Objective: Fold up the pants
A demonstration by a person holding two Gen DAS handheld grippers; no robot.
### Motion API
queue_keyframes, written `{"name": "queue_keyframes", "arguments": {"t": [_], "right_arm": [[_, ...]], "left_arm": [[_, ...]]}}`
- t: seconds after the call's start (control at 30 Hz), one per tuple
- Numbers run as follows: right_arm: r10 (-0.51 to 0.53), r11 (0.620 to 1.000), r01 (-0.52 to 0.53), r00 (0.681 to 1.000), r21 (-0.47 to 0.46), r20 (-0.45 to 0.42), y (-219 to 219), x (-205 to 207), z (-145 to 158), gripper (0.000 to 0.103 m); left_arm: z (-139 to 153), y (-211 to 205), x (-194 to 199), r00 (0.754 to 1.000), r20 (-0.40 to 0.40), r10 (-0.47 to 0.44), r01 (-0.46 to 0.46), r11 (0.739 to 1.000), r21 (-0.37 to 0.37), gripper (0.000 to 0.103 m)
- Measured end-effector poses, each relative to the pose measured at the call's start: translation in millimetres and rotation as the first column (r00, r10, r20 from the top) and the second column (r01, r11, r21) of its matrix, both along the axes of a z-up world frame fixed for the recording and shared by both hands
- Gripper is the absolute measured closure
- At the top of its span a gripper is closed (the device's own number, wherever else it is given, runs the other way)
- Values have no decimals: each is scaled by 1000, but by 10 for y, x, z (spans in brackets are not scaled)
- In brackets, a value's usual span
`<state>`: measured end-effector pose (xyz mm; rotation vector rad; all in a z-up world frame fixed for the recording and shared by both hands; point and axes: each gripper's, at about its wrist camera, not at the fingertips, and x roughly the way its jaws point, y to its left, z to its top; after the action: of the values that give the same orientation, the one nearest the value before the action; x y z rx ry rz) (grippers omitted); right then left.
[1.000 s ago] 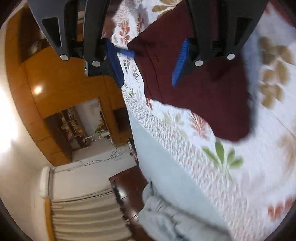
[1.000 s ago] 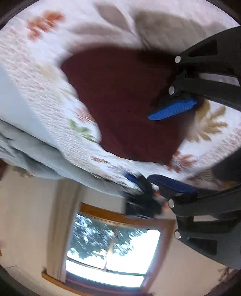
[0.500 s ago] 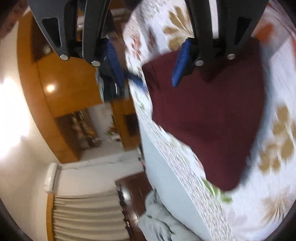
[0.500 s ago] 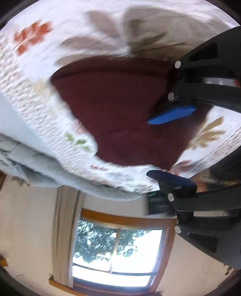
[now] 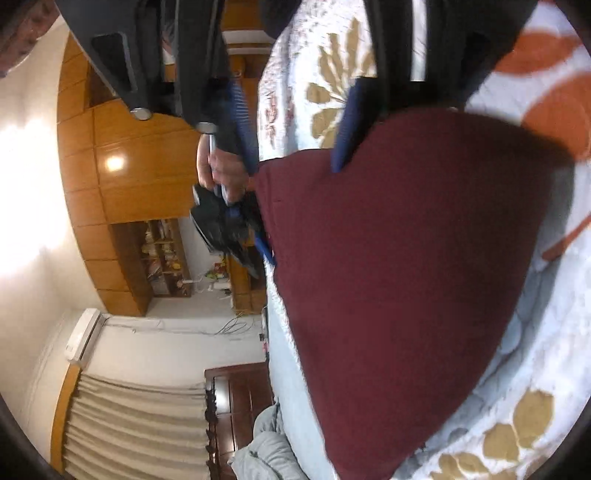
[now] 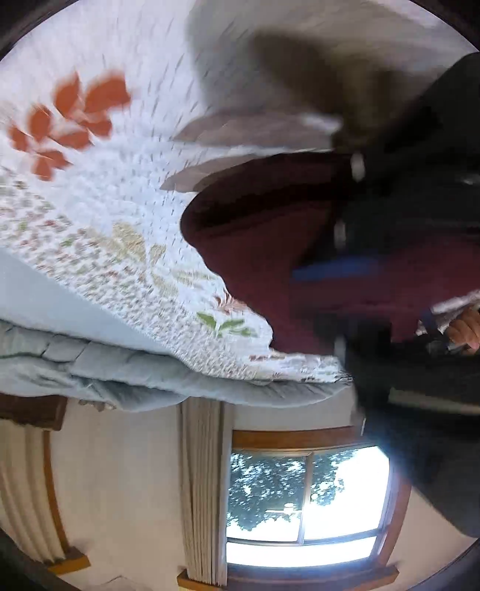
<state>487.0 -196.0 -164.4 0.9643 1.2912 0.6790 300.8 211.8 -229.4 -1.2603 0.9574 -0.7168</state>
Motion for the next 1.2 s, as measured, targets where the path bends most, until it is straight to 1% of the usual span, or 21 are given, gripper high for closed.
{"name": "queue_keyframes", "arguments": {"t": [0.07,0.13,0.2,0.27,0.37,0.43,0.5,0.53,0.57,0.6,0.63,0.7,0.73,0.77,0.87,0.93,0.97,1.03,1.07,1.13,1.2], "right_arm": [[-14,999,16,998,-34,69,-141,-315,352,51],[10,998,-3,993,-60,122,-168,-629,599,48],[52,991,-26,979,-133,195,-130,-1111,864,36],[90,967,-23,962,-252,257,-66,-1519,1072,28],[127,927,4,937,-374,325,-36,-2201,1263,16],[128,910,24,933,-415,335,-24,-2501,1313,13],[138,876,41,933,-480,332,15,-2834,1333,12],[150,860,42,932,-509,330,65,-2957,1349,11],[174,834,38,928,-550,328,138,-3117,1384,10],[192,810,41,924,-584,332,204,-3232,1434,10],[207,784,54,916,-618,343,240,-3353,1468,10],[231,724,112,891,-680,392,287,-3685,1630,5],[238,704,138,878,-697,415,330,-3793,1688,5],[242,672,180,864,-718,443,361,-3964,1800,4],[230,614,271,837,-742,496,424,-4281,2056,3],[230,599,319,810,-734,539,439,-4495,2241,3],[237,596,342,789,-726,566,451,-4623,2360,3],[246,588,383,754,-712,609,485,-4827,2553,3],[250,574,405,741,-711,624,491,-4934,2657,3],[249,580,429,716,-693,652,488,-5099,2817,3],[244,596,445,693,-668,679,483,-5248,2937,3]], "left_arm": [[180,-18,-142,999,27,38,-39,998,39,34],[385,-28,-367,996,63,65,-70,995,77,28],[670,-84,-688,992,88,93,-110,970,217,27],[924,-160,-912,988,116,98,-132,929,347,22],[1342,-291,-1324,982,162,92,-164,842,514,18],[1582,-335,-1582,977,188,101,-195,782,593,16],[1844,-442,-1890,970,219,109,-232,696,679,15],[1986,-523,-2060,967,236,100,-244,638,730,15],[2083,-585,-2163,964,249,93,-254,597,761,15],[2191,-606,-2331,960,269,83,-270,544,794,15],[2318,-701,-2498,953,296,65,-291,475,831,14],[2511,-881,-2760,940,341,35,-327,390,861,14],[2555,-911,-2854,934,355,31,-341,366,866,14],[2641,-985,-3003,922,387,24,-373,323,870,14],[2867,-1146,-3310,901,433,19,-424,248,871,14],[3000,-1209,-3463,894,448,16,-439,233,868,14],[3055,-1224,-3530,891,453,18,-444,240,863,14],[3147,-1256,-3648,888,458,30,-447,288,847,14],[3198,-1275,-3703,887,461,32,-449,299,842,14],[3320,-1342,-3839,873,487,25,-470,311,826,14],[3426,-1394,-3941,859,511,23,-493,309,814,14]]}}
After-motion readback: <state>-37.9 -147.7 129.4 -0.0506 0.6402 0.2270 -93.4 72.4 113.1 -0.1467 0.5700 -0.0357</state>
